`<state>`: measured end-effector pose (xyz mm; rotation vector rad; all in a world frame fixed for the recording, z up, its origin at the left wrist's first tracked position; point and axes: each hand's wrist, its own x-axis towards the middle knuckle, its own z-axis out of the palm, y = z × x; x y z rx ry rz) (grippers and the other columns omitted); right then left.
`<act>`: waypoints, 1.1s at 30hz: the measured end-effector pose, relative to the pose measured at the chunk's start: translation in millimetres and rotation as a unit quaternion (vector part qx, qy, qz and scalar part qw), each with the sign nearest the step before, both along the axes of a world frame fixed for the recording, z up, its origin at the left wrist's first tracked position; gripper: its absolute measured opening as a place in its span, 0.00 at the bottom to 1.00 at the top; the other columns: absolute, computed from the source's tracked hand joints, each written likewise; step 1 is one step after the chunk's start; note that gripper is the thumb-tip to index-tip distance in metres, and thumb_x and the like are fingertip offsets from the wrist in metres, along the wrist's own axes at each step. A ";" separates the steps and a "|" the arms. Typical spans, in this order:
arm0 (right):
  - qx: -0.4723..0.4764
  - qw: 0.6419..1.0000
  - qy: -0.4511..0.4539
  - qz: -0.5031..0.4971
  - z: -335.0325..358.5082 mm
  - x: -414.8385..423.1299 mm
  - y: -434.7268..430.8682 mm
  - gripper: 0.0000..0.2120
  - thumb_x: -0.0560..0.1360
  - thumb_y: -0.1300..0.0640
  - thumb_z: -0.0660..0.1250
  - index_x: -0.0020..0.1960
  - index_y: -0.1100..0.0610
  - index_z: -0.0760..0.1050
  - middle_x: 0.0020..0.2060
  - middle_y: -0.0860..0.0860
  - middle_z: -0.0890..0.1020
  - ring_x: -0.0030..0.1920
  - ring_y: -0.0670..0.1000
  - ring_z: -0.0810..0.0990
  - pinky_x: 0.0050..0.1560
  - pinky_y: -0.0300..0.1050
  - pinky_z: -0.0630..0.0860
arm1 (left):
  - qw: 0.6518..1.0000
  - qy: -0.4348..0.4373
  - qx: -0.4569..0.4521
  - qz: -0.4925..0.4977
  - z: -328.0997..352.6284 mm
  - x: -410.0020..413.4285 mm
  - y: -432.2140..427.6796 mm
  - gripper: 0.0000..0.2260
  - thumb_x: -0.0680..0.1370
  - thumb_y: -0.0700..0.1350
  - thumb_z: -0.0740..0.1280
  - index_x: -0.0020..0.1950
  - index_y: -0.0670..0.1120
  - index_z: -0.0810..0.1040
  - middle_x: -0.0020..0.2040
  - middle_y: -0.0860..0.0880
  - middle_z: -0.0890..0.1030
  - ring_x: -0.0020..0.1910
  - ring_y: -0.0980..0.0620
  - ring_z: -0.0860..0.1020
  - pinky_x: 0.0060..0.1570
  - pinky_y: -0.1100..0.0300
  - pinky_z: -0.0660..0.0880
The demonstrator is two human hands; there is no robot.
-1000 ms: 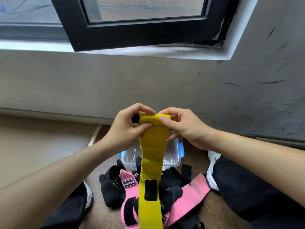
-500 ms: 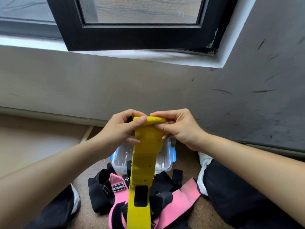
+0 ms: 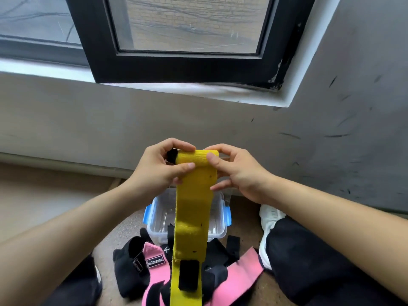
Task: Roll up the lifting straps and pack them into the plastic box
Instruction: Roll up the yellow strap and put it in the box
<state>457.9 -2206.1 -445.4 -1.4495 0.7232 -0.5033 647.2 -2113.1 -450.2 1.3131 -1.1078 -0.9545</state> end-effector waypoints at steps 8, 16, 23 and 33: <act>-0.031 0.999 -0.035 0.004 -10.1 2.0 -7.1 0.11 0.79 0.63 0.69 0.61 0.58 0.79 0.48 0.56 0.84 0.48 0.53 0.85 0.37 0.44 0.83 | 0.993 0.048 0.107 -0.009 -9.5 4.1 0.6 0.19 0.73 0.49 0.76 0.62 0.50 0.80 0.54 0.46 0.84 0.49 0.45 0.86 0.33 0.58 0.82; -0.123 0.992 -0.030 -0.006 -29.7 4.0 -11.0 0.14 0.75 0.70 0.72 0.58 0.60 0.83 0.50 0.65 0.85 0.43 0.52 0.83 0.37 0.42 0.82 | 0.980 0.102 0.172 -0.020 -14.0 0.0 -3.3 0.16 0.75 0.55 0.72 0.59 0.47 0.85 0.50 0.47 0.85 0.48 0.50 0.86 0.34 0.63 0.80; -0.069 0.994 0.041 0.073 -32.1 -2.9 -13.5 0.26 0.73 0.67 0.76 0.69 0.55 0.75 0.58 0.59 0.81 0.53 0.56 0.85 0.41 0.47 0.83 | 0.988 0.066 0.141 -0.015 -16.7 1.2 -5.1 0.15 0.73 0.43 0.76 0.60 0.45 0.84 0.47 0.45 0.83 0.39 0.55 0.82 0.31 0.66 0.75; -0.018 0.999 0.010 0.043 -28.8 1.2 -8.4 0.14 0.80 0.57 0.69 0.64 0.59 0.78 0.56 0.63 0.83 0.55 0.60 0.85 0.39 0.47 0.84 | 0.998 -0.053 0.041 -0.021 -20.3 6.8 -0.7 0.16 0.70 0.39 0.78 0.57 0.46 0.84 0.47 0.48 0.86 0.44 0.51 0.85 0.38 0.59 0.81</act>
